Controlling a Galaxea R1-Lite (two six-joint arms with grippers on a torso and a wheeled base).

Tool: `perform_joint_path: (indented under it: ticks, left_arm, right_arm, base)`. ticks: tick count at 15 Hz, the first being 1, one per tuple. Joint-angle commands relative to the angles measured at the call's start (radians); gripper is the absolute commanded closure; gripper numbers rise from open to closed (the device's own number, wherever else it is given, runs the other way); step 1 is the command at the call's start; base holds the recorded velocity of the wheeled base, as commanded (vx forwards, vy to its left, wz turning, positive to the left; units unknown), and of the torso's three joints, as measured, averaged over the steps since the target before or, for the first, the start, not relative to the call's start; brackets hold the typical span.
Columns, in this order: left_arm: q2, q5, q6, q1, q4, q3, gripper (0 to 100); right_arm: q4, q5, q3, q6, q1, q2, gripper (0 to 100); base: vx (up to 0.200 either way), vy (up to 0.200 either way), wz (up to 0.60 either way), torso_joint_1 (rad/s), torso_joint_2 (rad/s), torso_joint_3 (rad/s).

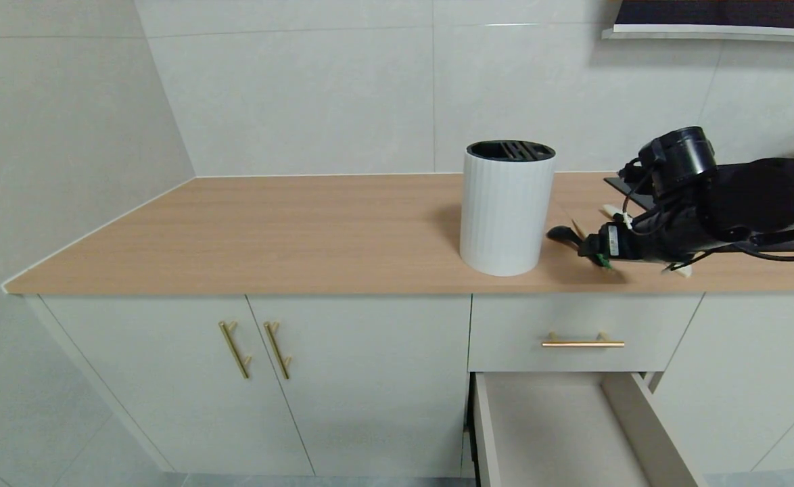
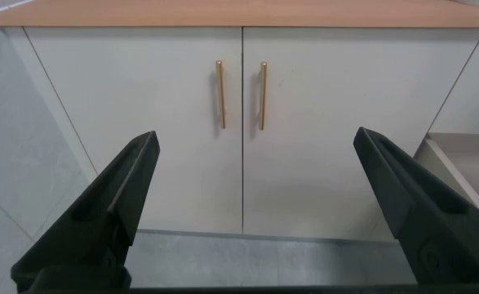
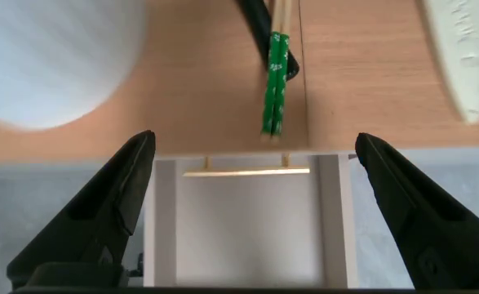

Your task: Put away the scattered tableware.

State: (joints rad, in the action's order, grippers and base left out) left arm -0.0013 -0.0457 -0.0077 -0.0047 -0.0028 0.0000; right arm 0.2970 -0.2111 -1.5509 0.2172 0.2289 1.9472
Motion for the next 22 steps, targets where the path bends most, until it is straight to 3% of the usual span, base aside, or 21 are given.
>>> perform_joint_path:
  ticks: [1, 9, 10, 20, 22]
  left_arm:
    - [0.001, 0.000, 0.000, 0.000, 0.000, 0.000, 0]
    - [0.001, 0.000, 0.000, 0.000, 0.000, 0.000, 0]
    - [0.001, 0.000, 0.000, 0.000, 0.000, 0.000, 0]
    - [0.001, 0.000, 0.000, 0.000, 0.000, 0.000, 0]
    - [0.001, 0.000, 0.000, 0.000, 0.000, 0.000, 0]
  right_arm:
    - [-0.041, -0.021, -0.012, 0.001, -0.008, 0.078, 0]
    - [-0.072, -0.036, -0.015, -0.002, -0.025, 0.113, 0]
    - [-0.082, -0.036, -0.015, -0.002, -0.025, 0.119, 100]
    - [-0.078, -0.036, 0.014, 0.002, -0.030, 0.009, 100]
    - [-0.079, -0.028, 0.117, 0.002, -0.031, -0.114, 100]
  base:
    - [0.000, 0.000, 0.00, 0.000, 0.00, 0.000]
    - [0.000, 0.000, 0.00, 0.000, 0.00, 0.000]
    - [0.000, 0.000, 0.00, 0.000, 0.00, 0.000]
    - [0.000, 0.000, 0.00, 0.000, 0.00, 0.000]
    - [0.000, 0.000, 0.00, 0.000, 0.00, 0.000]
